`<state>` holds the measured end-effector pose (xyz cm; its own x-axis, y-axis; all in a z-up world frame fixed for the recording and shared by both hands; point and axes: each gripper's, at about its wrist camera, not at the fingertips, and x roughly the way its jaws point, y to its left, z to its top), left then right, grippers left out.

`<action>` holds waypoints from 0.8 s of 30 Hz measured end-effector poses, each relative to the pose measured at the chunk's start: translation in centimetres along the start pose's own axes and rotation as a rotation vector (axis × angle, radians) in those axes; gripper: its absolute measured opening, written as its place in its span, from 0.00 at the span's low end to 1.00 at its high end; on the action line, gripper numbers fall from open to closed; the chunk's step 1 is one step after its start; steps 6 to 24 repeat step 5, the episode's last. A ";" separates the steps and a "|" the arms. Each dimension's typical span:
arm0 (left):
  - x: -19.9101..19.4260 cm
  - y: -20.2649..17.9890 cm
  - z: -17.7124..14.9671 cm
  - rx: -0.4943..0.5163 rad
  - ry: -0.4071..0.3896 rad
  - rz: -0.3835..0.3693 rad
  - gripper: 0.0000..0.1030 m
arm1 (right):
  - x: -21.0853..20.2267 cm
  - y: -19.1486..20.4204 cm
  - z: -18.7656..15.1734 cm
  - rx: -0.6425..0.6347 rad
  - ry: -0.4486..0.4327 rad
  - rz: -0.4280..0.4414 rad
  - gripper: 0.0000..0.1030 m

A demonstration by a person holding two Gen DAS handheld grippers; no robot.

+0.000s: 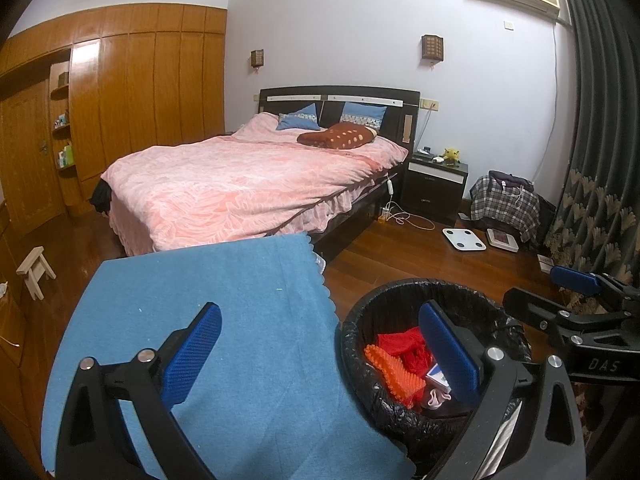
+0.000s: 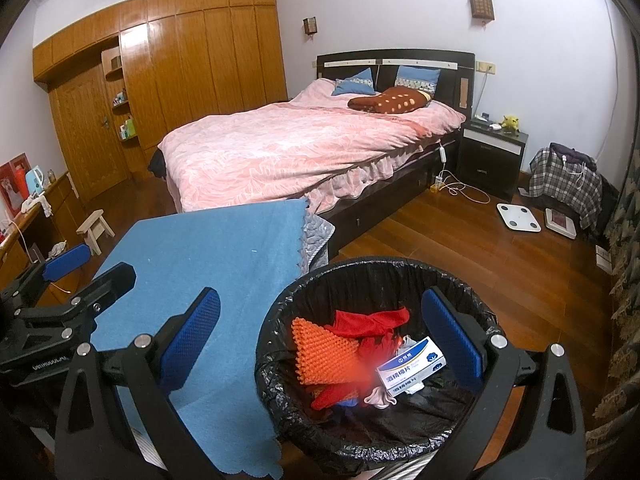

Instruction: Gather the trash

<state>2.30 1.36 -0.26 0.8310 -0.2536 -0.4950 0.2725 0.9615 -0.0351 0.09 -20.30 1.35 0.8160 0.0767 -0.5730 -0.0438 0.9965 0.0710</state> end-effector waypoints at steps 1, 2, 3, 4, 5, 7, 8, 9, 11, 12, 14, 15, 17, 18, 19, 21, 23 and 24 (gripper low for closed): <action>-0.1 0.1 -0.1 -0.001 0.001 0.000 0.94 | 0.0 -0.1 0.0 0.000 0.000 0.001 0.95; 0.0 0.1 0.0 -0.001 0.002 -0.001 0.94 | 0.1 -0.2 0.1 0.000 0.000 0.001 0.95; -0.1 0.1 -0.1 0.000 0.002 -0.001 0.94 | 0.0 -0.1 0.1 0.000 0.001 0.001 0.95; 0.0 0.0 -0.1 0.000 0.002 0.000 0.94 | 0.0 -0.1 0.1 0.000 0.001 0.001 0.95; -0.1 0.1 -0.2 0.000 0.002 0.000 0.94 | 0.1 -0.2 0.1 0.000 0.001 0.001 0.95; -0.1 0.1 -0.2 0.000 0.002 0.000 0.94 | 0.1 -0.2 0.1 0.000 0.001 0.001 0.95; -0.1 0.1 -0.2 0.000 0.002 0.000 0.94 | 0.1 -0.2 0.1 0.000 0.001 0.001 0.95; -0.1 0.1 -0.2 0.000 0.002 0.000 0.94 | 0.1 -0.2 0.1 0.000 0.001 0.001 0.95; -0.1 0.1 -0.2 0.000 0.002 0.000 0.94 | 0.1 -0.2 0.1 0.000 0.001 0.001 0.95; -0.1 0.1 -0.2 0.000 0.002 0.000 0.94 | 0.1 -0.2 0.1 0.000 0.001 0.001 0.95; -0.1 0.1 -0.2 0.000 0.002 0.000 0.94 | 0.1 -0.2 0.1 0.000 0.001 0.001 0.95; -0.1 0.1 -0.2 0.000 0.002 0.000 0.94 | 0.1 -0.2 0.1 0.000 0.001 0.001 0.95; -0.1 0.1 -0.2 0.000 0.002 0.000 0.94 | 0.1 -0.2 0.1 0.000 0.001 0.001 0.95; -0.1 0.1 -0.2 0.000 0.002 0.000 0.94 | 0.1 -0.2 0.1 0.000 0.001 0.001 0.95; -0.1 0.1 -0.2 0.000 0.002 0.000 0.94 | 0.1 -0.2 0.1 0.000 0.001 0.001 0.95; -0.1 0.1 -0.2 0.000 0.002 0.000 0.94 | 0.1 -0.2 0.1 0.000 0.001 0.001 0.95; -0.1 0.1 -0.2 0.000 0.002 0.000 0.94 | 0.1 -0.2 0.1 0.000 0.001 0.001 0.95; -0.1 0.1 -0.2 0.000 0.002 0.000 0.94 | 0.1 -0.2 0.1 0.000 0.001 0.001 0.95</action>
